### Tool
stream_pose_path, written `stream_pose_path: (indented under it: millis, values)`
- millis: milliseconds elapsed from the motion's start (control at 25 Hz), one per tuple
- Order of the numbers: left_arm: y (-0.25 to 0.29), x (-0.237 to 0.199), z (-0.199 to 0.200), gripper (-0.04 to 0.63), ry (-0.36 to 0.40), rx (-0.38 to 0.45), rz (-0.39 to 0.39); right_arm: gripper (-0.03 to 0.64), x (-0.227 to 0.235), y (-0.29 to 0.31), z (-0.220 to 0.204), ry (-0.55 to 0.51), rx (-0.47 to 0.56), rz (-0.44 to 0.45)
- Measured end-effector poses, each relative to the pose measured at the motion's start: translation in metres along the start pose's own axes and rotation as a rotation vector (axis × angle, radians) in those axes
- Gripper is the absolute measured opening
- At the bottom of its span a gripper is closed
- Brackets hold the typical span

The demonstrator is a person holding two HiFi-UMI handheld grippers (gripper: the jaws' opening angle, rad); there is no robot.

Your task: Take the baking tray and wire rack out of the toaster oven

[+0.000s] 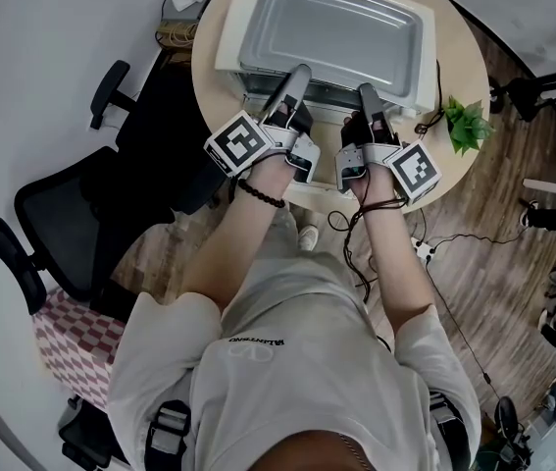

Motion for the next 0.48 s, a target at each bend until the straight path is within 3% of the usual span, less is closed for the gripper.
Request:
stream_pose_path:
  millis: [120,360,480]
  values:
    - [0.001,0.005,0.002,0.173,0.029,-0.034,0.062,0.095,-0.001,0.0,0.0,-0.014,-0.004,-0.012]
    - [-0.001,0.014,0.005,0.196,0.131,-0.13,0.196,0.097,0.0,-0.009,0.004,-0.038,0.01,-0.052]
    - [-0.003,0.019,0.006,0.196,0.16,-0.152,0.228,0.097,-0.003,-0.015,0.003,-0.037,0.011,-0.05]
Point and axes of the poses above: the fingertips, and each gripper's own axes: y forward along the fingers, x to its right, z out of its top, the point moved 9 cm from there along -y, backward along the fingers, and after that the axes turned 1 degree about x, right-handed, at the moved point
